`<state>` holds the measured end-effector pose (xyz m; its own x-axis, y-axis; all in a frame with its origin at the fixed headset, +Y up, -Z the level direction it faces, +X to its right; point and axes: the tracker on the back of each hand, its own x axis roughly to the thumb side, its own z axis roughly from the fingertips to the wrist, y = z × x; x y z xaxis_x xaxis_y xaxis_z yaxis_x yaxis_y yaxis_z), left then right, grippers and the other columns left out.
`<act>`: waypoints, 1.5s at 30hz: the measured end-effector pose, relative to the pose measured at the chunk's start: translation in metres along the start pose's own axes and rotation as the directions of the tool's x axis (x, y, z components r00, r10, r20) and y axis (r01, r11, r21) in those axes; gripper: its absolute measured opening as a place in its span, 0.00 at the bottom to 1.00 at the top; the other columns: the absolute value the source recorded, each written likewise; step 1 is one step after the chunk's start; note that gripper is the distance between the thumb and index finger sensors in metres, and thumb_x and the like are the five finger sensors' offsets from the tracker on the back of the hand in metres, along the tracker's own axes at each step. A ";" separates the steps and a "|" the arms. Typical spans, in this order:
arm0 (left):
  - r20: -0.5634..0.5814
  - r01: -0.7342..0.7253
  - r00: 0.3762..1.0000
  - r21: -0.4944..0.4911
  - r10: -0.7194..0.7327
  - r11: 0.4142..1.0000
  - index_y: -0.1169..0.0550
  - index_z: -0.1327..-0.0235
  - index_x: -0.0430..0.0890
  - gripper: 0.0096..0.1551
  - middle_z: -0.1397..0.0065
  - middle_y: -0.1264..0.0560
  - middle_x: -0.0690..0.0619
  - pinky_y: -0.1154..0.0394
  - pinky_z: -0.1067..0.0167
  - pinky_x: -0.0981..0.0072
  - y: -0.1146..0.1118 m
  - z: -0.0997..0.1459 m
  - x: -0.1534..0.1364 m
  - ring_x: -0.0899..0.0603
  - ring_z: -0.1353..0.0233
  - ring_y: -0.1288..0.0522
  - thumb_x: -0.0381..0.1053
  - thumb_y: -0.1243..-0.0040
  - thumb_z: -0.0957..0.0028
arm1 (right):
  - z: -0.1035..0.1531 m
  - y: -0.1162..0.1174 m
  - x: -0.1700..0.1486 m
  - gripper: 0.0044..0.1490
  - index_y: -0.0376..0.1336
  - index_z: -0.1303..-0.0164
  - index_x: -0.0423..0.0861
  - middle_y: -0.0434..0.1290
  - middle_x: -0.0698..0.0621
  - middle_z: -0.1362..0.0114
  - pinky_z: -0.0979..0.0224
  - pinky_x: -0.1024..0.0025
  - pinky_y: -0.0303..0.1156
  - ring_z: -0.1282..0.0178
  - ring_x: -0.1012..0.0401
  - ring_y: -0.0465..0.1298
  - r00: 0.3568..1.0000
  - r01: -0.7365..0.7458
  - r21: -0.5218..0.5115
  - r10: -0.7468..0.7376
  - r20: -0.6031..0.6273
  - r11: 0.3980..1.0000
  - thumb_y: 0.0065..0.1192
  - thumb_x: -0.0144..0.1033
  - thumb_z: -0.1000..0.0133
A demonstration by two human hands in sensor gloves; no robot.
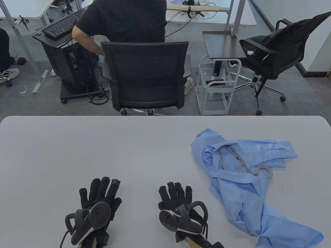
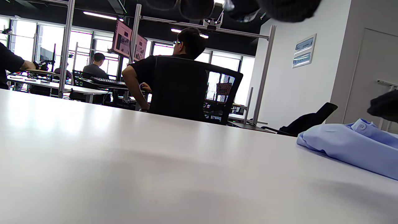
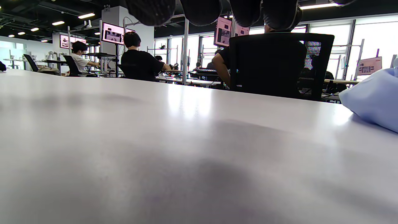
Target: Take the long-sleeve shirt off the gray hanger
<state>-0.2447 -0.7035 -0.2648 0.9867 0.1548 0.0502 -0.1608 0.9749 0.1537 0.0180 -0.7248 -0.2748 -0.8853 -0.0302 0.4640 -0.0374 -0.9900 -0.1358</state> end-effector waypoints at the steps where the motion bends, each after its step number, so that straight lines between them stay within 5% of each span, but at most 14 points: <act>1: -0.003 -0.006 1.000 -0.003 0.006 1.000 0.43 0.20 0.71 0.37 0.08 0.47 0.61 0.58 0.20 0.41 0.000 0.000 -0.001 0.43 0.10 0.51 0.69 0.52 0.45 | 0.000 0.000 0.000 0.36 0.56 0.14 0.37 0.57 0.25 0.17 0.32 0.22 0.57 0.22 0.30 0.62 1.000 0.001 0.002 -0.001 0.000 1.000 0.50 0.44 0.28; 16: -0.024 -0.056 0.998 -0.019 0.056 0.998 0.43 0.20 0.71 0.37 0.08 0.48 0.60 0.57 0.21 0.41 0.002 0.003 -0.007 0.43 0.11 0.51 0.69 0.52 0.45 | 0.002 -0.004 -0.002 0.36 0.56 0.14 0.37 0.57 0.25 0.17 0.32 0.21 0.57 0.22 0.30 0.61 1.000 -0.023 0.001 0.023 -0.010 1.000 0.50 0.44 0.28; 23: -0.036 -0.075 0.997 -0.022 0.074 0.997 0.44 0.20 0.71 0.37 0.08 0.48 0.59 0.57 0.21 0.41 0.002 0.005 -0.012 0.43 0.11 0.51 0.69 0.52 0.45 | -0.003 -0.038 -0.051 0.36 0.54 0.13 0.38 0.53 0.26 0.14 0.30 0.21 0.53 0.19 0.29 0.56 0.958 0.086 -0.089 -0.107 -0.266 0.992 0.50 0.45 0.27; 30: -0.042 -0.056 0.998 -0.044 0.054 0.997 0.43 0.20 0.71 0.37 0.08 0.48 0.59 0.57 0.20 0.41 -0.002 0.004 -0.012 0.43 0.10 0.51 0.69 0.52 0.45 | -0.022 -0.077 -0.129 0.37 0.53 0.12 0.37 0.53 0.24 0.14 0.28 0.22 0.53 0.19 0.29 0.57 0.758 0.215 -0.200 -0.293 -0.582 0.956 0.48 0.46 0.26; 32: -0.053 -0.050 0.997 -0.045 0.048 0.998 0.43 0.20 0.71 0.37 0.08 0.48 0.59 0.57 0.20 0.41 -0.002 0.003 -0.014 0.43 0.10 0.51 0.69 0.52 0.45 | -0.031 -0.081 -0.155 0.37 0.51 0.11 0.38 0.52 0.23 0.14 0.26 0.24 0.52 0.18 0.29 0.56 0.629 0.294 -0.284 -0.408 -0.662 0.913 0.46 0.45 0.25; 34: -0.066 -0.045 0.997 -0.046 0.042 0.998 0.43 0.20 0.71 0.37 0.08 0.48 0.59 0.57 0.20 0.41 -0.002 0.003 -0.017 0.43 0.11 0.51 0.69 0.52 0.45 | -0.039 -0.072 -0.176 0.37 0.49 0.10 0.37 0.50 0.22 0.13 0.25 0.25 0.51 0.17 0.29 0.54 0.522 0.354 -0.333 -0.479 -0.705 0.874 0.45 0.43 0.25; 37: -0.087 -0.027 0.996 -0.042 0.024 0.999 0.43 0.20 0.71 0.37 0.08 0.48 0.59 0.57 0.20 0.41 -0.002 0.003 -0.022 0.43 0.11 0.51 0.69 0.52 0.45 | -0.046 -0.038 -0.207 0.36 0.48 0.10 0.36 0.50 0.22 0.14 0.23 0.30 0.54 0.17 0.29 0.55 0.426 0.301 -0.273 -0.385 -0.819 0.914 0.45 0.41 0.25; 45: -0.162 -0.026 0.987 -0.064 0.015 0.998 0.44 0.20 0.72 0.37 0.08 0.49 0.60 0.58 0.19 0.44 -0.006 -0.003 -0.035 0.44 0.10 0.52 0.70 0.52 0.45 | -0.045 0.022 -0.241 0.38 0.46 0.09 0.37 0.50 0.23 0.13 0.22 0.32 0.57 0.17 0.29 0.56 0.322 0.317 -0.039 -0.146 -0.935 0.948 0.46 0.42 0.24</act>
<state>-0.2785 -0.7146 -0.2701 0.9751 0.1934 -0.1084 -0.1843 0.9789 0.0887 0.2100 -0.7335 -0.4289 -0.7130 0.2640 -0.6496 -0.3345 -0.9423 -0.0159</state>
